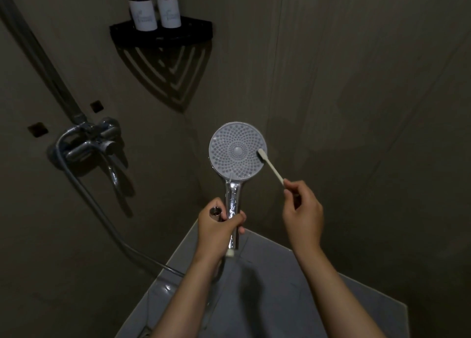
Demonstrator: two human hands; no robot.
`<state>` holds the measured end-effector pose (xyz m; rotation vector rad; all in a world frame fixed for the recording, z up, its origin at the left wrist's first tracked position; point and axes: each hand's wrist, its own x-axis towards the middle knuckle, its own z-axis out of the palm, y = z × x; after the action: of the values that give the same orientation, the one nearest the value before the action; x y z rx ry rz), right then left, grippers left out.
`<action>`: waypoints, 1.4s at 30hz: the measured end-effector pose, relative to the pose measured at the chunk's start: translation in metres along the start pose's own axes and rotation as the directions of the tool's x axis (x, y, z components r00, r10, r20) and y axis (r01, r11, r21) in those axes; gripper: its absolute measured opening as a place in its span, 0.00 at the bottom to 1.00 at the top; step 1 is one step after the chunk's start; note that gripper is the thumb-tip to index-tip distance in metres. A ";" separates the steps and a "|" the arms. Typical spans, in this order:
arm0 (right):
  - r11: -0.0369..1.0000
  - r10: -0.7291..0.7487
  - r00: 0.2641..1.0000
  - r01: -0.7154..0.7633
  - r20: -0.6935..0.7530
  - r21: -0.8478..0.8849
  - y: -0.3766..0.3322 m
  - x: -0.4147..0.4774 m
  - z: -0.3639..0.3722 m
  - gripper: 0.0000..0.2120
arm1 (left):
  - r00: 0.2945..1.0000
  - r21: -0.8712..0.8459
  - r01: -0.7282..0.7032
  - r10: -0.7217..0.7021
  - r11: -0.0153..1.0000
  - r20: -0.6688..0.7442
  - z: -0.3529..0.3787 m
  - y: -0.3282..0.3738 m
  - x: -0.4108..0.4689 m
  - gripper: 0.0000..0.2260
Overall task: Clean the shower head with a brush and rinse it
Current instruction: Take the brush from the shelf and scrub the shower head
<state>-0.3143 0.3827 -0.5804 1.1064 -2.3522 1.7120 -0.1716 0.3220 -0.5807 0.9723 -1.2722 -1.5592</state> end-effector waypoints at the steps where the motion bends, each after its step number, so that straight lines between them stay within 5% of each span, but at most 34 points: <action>1: 1.000 0.011 1.000 -0.011 -0.001 0.017 0.002 0.000 -0.001 0.06 | 1.000 -0.004 0.005 -0.005 1.000 -0.001 0.000 0.000 0.000 0.21; 9: 0.989 -0.033 0.997 0.023 0.066 0.149 -0.007 -0.001 0.003 0.06 | 0.999 -0.008 0.001 -0.002 1.000 -0.047 0.005 0.001 0.002 0.21; 23: 0.997 -0.031 0.999 0.034 0.039 -0.063 -0.001 -0.001 0.006 0.06 | 0.998 -0.009 -0.021 0.020 1.000 -0.060 0.003 0.001 0.005 0.21; 31: 0.999 0.046 0.998 -0.047 0.040 0.021 0.007 -0.002 0.001 0.07 | 0.997 -0.002 -0.002 0.002 1.000 -0.073 0.004 -0.001 0.008 0.20; 42: 0.998 -0.058 0.981 0.056 0.186 0.013 -0.011 0.014 0.007 0.05 | 0.999 0.075 -0.053 0.054 0.996 -0.010 0.004 0.002 0.005 0.21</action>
<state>-0.3163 0.3681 -0.5679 1.3783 -2.3925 1.6671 -0.1765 0.3178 -0.5783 0.9855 -1.3459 -1.4719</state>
